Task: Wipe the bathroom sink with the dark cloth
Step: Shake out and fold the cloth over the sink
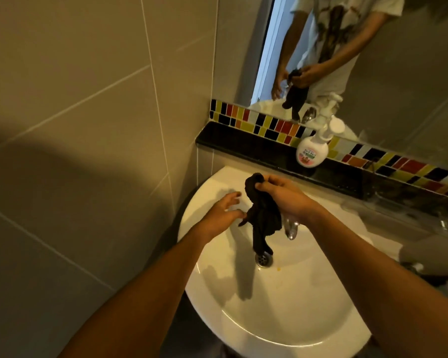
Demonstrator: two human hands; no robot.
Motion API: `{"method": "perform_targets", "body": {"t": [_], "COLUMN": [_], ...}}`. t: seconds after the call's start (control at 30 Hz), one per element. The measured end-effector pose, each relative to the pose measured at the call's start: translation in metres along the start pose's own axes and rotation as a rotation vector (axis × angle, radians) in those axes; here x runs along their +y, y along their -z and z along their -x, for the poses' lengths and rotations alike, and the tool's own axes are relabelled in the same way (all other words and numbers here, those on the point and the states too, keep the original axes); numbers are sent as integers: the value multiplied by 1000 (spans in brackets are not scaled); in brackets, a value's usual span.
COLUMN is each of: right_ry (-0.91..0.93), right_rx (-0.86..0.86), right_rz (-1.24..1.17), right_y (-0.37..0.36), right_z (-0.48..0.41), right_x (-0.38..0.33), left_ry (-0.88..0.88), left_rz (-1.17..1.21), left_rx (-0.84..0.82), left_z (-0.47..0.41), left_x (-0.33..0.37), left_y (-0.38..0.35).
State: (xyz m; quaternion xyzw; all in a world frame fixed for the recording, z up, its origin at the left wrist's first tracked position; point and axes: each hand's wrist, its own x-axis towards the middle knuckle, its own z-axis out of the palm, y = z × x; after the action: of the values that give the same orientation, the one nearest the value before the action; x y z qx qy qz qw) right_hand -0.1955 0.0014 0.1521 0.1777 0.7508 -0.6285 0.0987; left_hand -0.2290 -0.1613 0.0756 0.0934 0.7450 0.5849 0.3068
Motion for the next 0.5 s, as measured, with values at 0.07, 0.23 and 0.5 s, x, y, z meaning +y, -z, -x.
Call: {"method": "perform_targets", "body": {"t": [0.07, 0.23, 0.5], "right_ry": [49, 145, 187], "right_rx": [-20, -13, 161], "right_rz": [54, 159, 584], "right_y": [11, 40, 84], "right_z": [11, 34, 48], "right_x": [-14, -34, -33], "left_ry": [-49, -176, -323], "left_rz": [15, -76, -430], "left_rx": [-95, -117, 17], "left_z": [6, 15, 20], "left_x": [24, 57, 82], "left_y": [-3, -5, -1]}}
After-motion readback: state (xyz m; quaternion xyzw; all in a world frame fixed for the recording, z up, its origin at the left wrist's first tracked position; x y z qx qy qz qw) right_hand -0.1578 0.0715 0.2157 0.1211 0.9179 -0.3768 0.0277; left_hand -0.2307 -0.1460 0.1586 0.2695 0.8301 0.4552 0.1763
